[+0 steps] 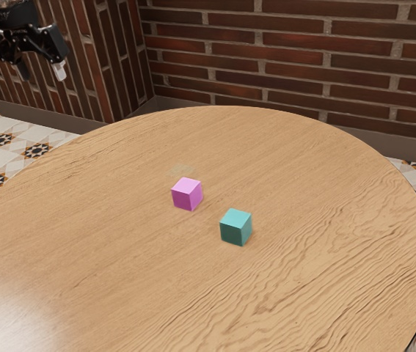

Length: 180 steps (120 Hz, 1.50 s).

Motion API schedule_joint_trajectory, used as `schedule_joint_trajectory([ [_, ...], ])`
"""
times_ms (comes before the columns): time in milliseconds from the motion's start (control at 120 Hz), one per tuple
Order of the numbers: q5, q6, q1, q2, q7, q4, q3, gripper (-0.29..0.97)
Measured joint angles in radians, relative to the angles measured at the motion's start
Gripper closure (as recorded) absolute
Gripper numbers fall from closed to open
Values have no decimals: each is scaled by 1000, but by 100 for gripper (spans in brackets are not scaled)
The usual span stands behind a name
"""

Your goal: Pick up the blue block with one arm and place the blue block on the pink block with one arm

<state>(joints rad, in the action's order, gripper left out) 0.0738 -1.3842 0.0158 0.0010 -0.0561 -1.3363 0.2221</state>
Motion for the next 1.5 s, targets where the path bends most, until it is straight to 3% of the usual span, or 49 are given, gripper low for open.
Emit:
schedule_joint_trajectory([
  [117,-4,-25,22,7,-7,-13,-4,2],
  [183,-4,-46,42,112,0,14,-21,3],
  [217,-1,-69,-33,165,8,20,-23,3],
  [250,5,-96,-171,215,19,16,-1,3],
  [308,37,-144,-369,309,43,12,82,4],
  [408,108,-234,-471,403,83,-18,155,4],
  [642,152,-454,-503,600,188,-8,101,5],
  [775,131,-518,-503,652,234,20,72,6],
  [1008,91,-564,-473,728,279,37,36,7],
  [1500,81,-599,-414,803,280,90,-17,9],
])
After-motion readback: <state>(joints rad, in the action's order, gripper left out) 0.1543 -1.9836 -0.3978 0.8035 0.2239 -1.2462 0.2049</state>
